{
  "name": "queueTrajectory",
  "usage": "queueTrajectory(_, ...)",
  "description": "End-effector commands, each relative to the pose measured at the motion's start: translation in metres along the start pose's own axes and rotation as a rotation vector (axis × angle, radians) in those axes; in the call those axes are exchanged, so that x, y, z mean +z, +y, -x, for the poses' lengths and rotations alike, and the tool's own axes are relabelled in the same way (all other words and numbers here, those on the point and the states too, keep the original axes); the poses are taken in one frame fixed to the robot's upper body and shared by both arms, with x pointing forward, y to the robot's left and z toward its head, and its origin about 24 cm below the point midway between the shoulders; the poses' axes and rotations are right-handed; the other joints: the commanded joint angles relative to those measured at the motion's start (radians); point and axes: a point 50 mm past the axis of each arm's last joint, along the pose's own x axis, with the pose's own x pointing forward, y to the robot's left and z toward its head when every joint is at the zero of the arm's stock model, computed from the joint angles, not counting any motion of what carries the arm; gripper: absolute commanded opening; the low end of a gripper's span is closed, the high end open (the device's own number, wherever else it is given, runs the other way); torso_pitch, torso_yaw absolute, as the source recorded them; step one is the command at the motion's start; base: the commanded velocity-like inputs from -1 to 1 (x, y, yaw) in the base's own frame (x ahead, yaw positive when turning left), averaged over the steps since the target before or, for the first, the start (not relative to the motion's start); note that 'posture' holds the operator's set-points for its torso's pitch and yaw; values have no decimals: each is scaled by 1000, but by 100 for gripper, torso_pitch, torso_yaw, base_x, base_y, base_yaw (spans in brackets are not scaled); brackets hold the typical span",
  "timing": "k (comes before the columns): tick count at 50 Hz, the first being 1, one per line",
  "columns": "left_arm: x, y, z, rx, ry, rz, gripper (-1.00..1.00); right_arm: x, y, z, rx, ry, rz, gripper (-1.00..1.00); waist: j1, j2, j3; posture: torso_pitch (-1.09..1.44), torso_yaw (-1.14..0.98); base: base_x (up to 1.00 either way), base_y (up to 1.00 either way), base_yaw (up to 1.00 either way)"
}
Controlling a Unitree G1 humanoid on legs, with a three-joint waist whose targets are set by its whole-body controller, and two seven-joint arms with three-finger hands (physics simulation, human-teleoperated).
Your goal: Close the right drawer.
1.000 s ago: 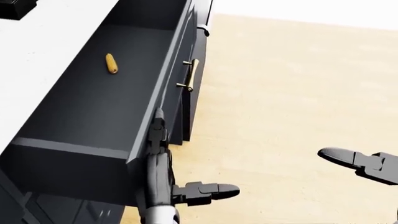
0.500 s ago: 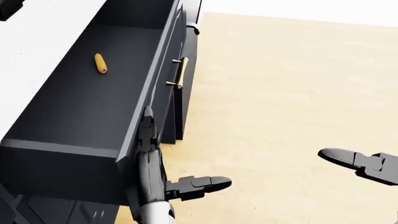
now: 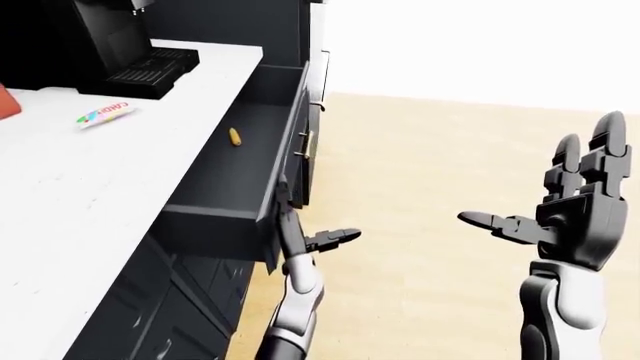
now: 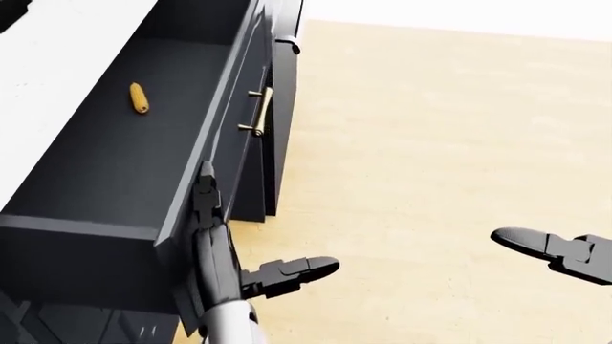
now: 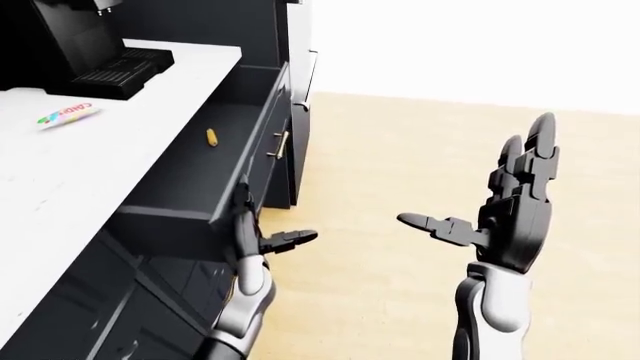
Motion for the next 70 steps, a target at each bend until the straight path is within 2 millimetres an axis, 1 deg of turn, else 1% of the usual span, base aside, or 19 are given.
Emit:
queueTrajectory(1,17,14,-12,106,-64,60,100,15,0,-4,3,-84,-2,100,9,-7,-18,0,0,0,0,0)
queueTrajectory(3,18,15,-14,117,-65,56,100,15,0,-4,1,-84,-3,100,9,-6,-17,0,0,0,0,0)
queueTrajectory(4,20,19,-21,137,-58,66,100,14,1,-4,2,-82,-4,100,9,-6,-17,0,0,0,0,0)
queueTrajectory(9,23,23,-28,158,-54,80,100,14,0,-4,1,-81,-4,100,9,-5,-15,0,0,0,0,0)
queueTrajectory(24,31,36,-43,225,-47,104,100,14,0,-4,1,-80,-4,100,4,2,-19,0,0,0,0,0)
queueTrajectory(31,31,38,-44,231,-45,107,100,14,1,-4,2,-80,-3,100,5,4,-22,0,0,0,0,0)
queueTrajectory(32,33,41,-48,249,-44,111,100,14,1,-4,3,-79,-3,100,5,4,-22,0,0,0,0,0)
queueTrajectory(35,33,41,-49,250,-44,111,100,14,1,-4,3,-79,-3,100,6,4,-23,0,0,0,0,0)
queueTrajectory(36,34,46,-54,280,-45,105,100,13,2,-4,8,-77,-4,100,6,5,-23,0,0,0,0,0)
queueTrajectory(37,35,47,-56,283,-45,105,100,13,2,-4,7,-77,-5,100,6,5,-22,0,0,0,0,0)
queueTrajectory(47,32,54,-66,320,-28,103,100,14,2,-4,8,-78,-6,100,8,8,-23,0,0,0,0,0)
queueTrajectory(52,32,56,-67,330,-30,102,100,13,2,-5,6,-77,-7,100,8,10,-27,0,0,0,0,0)
queueTrajectory(67,33,73,-81,403,-14,108,100,13,1,-4,8,-75,-7,100,11,12,-28,0,0,0,0,0)
queueTrajectory(70,34,74,-82,407,-17,104,100,12,2,-4,10,-73,-7,100,11,13,-29,0,0,0,0,0)
